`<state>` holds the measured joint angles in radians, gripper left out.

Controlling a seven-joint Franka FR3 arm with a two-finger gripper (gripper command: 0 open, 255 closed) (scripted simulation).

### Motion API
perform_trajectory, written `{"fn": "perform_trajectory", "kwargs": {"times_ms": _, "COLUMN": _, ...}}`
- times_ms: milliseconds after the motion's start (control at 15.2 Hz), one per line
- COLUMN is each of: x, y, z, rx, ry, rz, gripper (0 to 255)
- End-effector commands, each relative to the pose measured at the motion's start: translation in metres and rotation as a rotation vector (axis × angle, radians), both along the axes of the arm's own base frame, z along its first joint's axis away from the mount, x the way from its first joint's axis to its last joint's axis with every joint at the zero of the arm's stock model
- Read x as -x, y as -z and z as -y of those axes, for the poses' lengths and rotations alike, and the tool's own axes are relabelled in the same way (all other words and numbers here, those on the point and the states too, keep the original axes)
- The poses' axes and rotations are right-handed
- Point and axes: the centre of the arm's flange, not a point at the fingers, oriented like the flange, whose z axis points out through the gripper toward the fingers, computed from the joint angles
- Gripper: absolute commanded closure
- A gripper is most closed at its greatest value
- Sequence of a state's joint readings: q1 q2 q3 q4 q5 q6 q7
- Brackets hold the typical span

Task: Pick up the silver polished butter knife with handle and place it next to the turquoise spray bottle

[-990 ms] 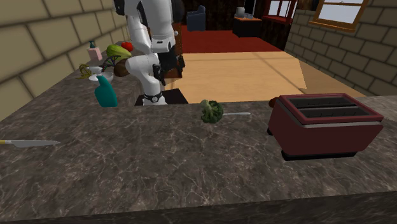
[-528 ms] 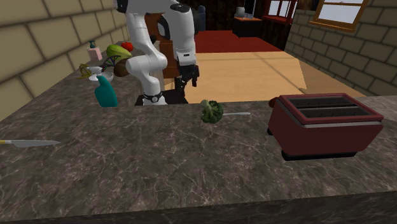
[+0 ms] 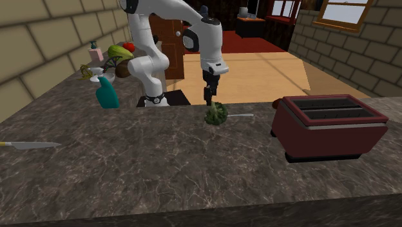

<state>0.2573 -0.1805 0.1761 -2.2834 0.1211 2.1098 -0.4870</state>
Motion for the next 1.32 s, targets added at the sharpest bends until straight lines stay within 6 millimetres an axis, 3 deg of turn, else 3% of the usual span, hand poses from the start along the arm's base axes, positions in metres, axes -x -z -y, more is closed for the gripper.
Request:
{"fn": "perform_trajectory", "kwargs": {"times_ms": 0, "x": 0.000, "y": 0.025, "z": -0.023, "rx": 0.015, "ry": -0.076, "rz": -0.032, "gripper": 0}}
{"fn": "perform_trajectory", "kwargs": {"times_ms": 528, "x": 0.001, "y": 0.079, "z": -0.117, "rx": 0.031, "ry": -0.350, "rz": -0.001, "gripper": 0}}
{"fn": "perform_trajectory", "kwargs": {"times_ms": 726, "x": 0.003, "y": 0.095, "z": -0.126, "rx": 0.032, "ry": -0.376, "rz": 0.002, "gripper": 0}}
{"fn": "perform_trajectory", "kwargs": {"times_ms": 792, "x": -0.026, "y": 0.046, "z": -0.134, "rx": -0.117, "ry": -0.348, "rz": 0.306, "gripper": 0}}
{"fn": "perform_trajectory", "kwargs": {"times_ms": 858, "x": -0.026, "y": 0.046, "z": -0.134, "rx": -0.117, "ry": -0.348, "rz": 0.306, "gripper": 0}}
{"fn": "perform_trajectory", "kwargs": {"times_ms": 1254, "x": -0.006, "y": 0.081, "z": -0.186, "rx": 0.079, "ry": -0.376, "rz": 0.045, "gripper": 0}}
